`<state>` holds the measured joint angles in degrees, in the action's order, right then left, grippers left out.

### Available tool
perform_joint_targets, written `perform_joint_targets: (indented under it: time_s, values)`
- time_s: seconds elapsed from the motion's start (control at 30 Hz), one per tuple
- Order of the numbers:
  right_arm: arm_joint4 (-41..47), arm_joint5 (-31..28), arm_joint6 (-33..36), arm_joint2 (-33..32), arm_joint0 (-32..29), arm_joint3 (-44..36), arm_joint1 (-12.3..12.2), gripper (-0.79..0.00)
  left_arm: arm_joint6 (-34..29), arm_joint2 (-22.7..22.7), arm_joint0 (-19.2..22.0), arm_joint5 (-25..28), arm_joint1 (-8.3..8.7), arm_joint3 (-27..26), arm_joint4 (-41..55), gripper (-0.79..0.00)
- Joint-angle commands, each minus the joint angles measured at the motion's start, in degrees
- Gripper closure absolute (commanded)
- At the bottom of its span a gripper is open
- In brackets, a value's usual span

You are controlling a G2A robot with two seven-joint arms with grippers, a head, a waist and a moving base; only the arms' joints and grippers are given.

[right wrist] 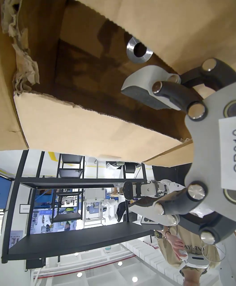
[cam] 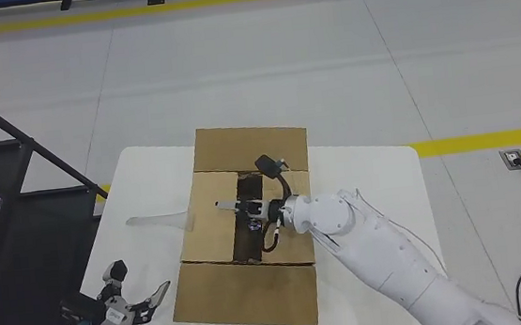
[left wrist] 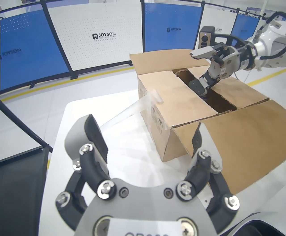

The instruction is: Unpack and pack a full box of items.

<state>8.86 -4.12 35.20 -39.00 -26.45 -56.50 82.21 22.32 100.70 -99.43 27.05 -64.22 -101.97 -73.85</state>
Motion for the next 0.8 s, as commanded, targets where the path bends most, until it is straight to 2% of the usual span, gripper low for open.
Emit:
perform_joint_targets:
  time_s: [0.0, 0.33, 0.63, 0.77]
  values:
    - [0.6, -1.2, -0.5, 1.0, 0.7, 2.4, 1.0, -0.785, -0.1, -0.2, 0.0, 0.6, 0.01, 0.1, -0.1, -0.785]
    - [9.9, -11.8, 1.9, 0.5, 3.3, 10.8, 4.8, -0.785, -1.2, -1.8, 0.7, 2.3, 0.08, 0.2, -2.2, -0.785]
    - [11.0, -14.0, 2.7, -1.1, 3.4, 6.5, 5.8, -0.785, -6.0, -4.6, 4.0, -0.8, -0.13, -1.0, -3.2, -0.785]
    - [9.9, -13.3, 2.9, -1.6, 3.2, 3.6, 5.9, -0.785, -9.4, -6.4, 6.9, -0.3, -0.32, 0.1, 0.6, -0.785]
